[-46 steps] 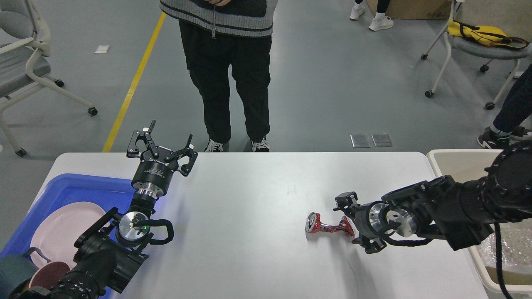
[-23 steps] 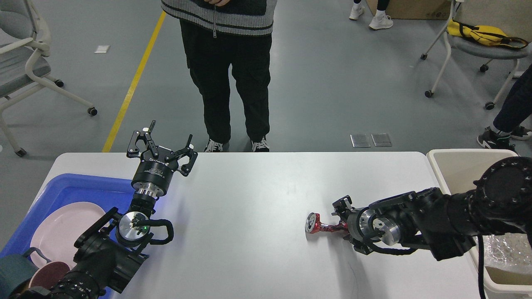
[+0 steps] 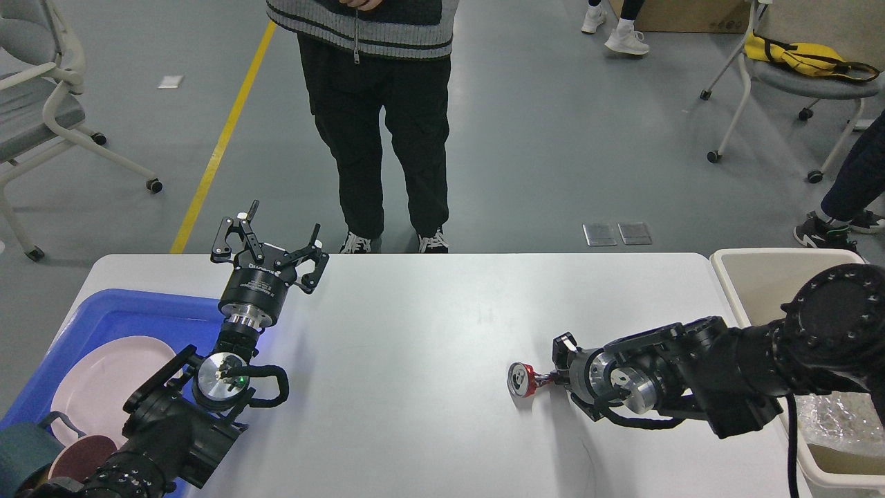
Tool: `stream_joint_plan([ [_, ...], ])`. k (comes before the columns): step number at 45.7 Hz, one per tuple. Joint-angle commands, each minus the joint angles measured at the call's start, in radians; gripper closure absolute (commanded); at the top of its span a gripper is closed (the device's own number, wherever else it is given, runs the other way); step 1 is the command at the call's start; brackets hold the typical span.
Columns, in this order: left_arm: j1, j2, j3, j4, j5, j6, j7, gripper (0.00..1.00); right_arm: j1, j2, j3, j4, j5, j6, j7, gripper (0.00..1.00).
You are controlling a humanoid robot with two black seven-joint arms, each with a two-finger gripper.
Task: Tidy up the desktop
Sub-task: 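Lift the red can and drop it into the white bin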
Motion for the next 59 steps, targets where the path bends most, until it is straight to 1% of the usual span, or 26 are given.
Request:
stream_joint_plan([
  [1,0.0,0.0,0.0,0.0,0.0,0.0,0.0,0.03,0.008,0.0,-0.004,0.003,-0.003,0.002,0.001,1.0],
  [5,0.0,0.0,0.0,0.0,0.0,0.0,0.0,0.03,0.026,-0.02,-0.024,0.037,-0.029,0.009,0.006,1.0],
  [7,0.0,0.0,0.0,0.0,0.0,0.0,0.0,0.03,0.048,-0.047,-0.054,0.071,-0.097,0.015,0.014,1.0],
  [13,0.0,0.0,0.0,0.0,0.0,0.0,0.0,0.03,0.235,-0.208,-0.145,0.213,-0.512,0.043,0.047,1.0],
  [17,0.0,0.0,0.0,0.0,0.0,0.0,0.0,0.03,0.365,-0.342,-0.159,0.295,-0.796,0.126,0.058,1.0],
  [19,0.0,0.0,0.0,0.0,0.0,0.0,0.0,0.03,0.442,-0.395,-0.157,0.321,-0.925,0.191,0.083,1.0],
  [21,0.0,0.0,0.0,0.0,0.0,0.0,0.0,0.03,0.518,-0.437,-0.163,0.354,-1.035,0.274,0.119,1.0],
  [23,0.0,0.0,0.0,0.0,0.0,0.0,0.0,0.03,0.621,-0.471,-0.177,0.408,-1.15,0.375,0.17,1.0],
  [24,0.0,0.0,0.0,0.0,0.0,0.0,0.0,0.03,0.663,-0.48,-0.182,0.43,-1.189,0.409,0.19,1.0],
  [27,0.002,0.0,0.0,0.0,0.0,0.0,0.0,0.03,0.787,-0.497,-0.209,0.521,-1.292,0.491,0.253,1.0],
  [29,0.0,0.0,0.0,0.0,0.0,0.0,0.0,0.03,0.858,-0.492,-0.234,0.59,-1.345,0.523,0.29,1.0],
  [30,0.002,0.0,0.0,0.0,0.0,0.0,0.0,0.03,0.887,-0.488,-0.246,0.62,-1.364,0.534,0.297,1.0],
  [32,0.002,0.0,0.0,0.0,0.0,0.0,0.0,0.03,0.925,-0.476,-0.263,0.66,-1.379,0.54,0.299,1.0],
  [36,0.0,0.0,0.0,0.0,0.0,0.0,0.0,0.03,0.93,-0.46,-0.275,0.66,-1.379,0.54,0.296,1.0],
  [38,0.0,0.0,0.0,0.0,0.0,0.0,0.0,0.03,0.903,-0.463,-0.291,0.628,-1.379,0.535,0.291,1.0],
  [42,0.0,0.0,0.0,0.0,0.0,0.0,0.0,0.03,0.772,-0.485,-0.306,0.49,-1.375,0.509,0.284,1.0],
  [47,0.0,0.0,0.0,0.0,0.0,0.0,0.0,0.03,0.545,-0.538,-0.297,0.219,-1.372,0.447,0.273,1.0],
  [51,0.0,0.0,0.0,0.0,0.0,0.0,0.0,0.03,0.328,-0.541,-0.295,-0.06,-1.343,0.397,0.27,1.0],
  [55,0.0,0.0,0.0,0.0,0.0,0.0,0.0,0.03,0.078,-0.526,-0.291,-0.382,-1.243,0.341,0.27,1.0],
  [57,0.0,0.0,0.0,0.0,0.0,0.0,0.0,0.03,-0.06,-0.497,-0.289,-0.548,-1.162,0.312,0.271,1.0],
  [59,0.0,0.0,0.0,0.0,0.0,0.0,0.0,0.03,-0.194,-0.441,-0.285,-0.72,-1.064,0.296,0.271,1.0],
])
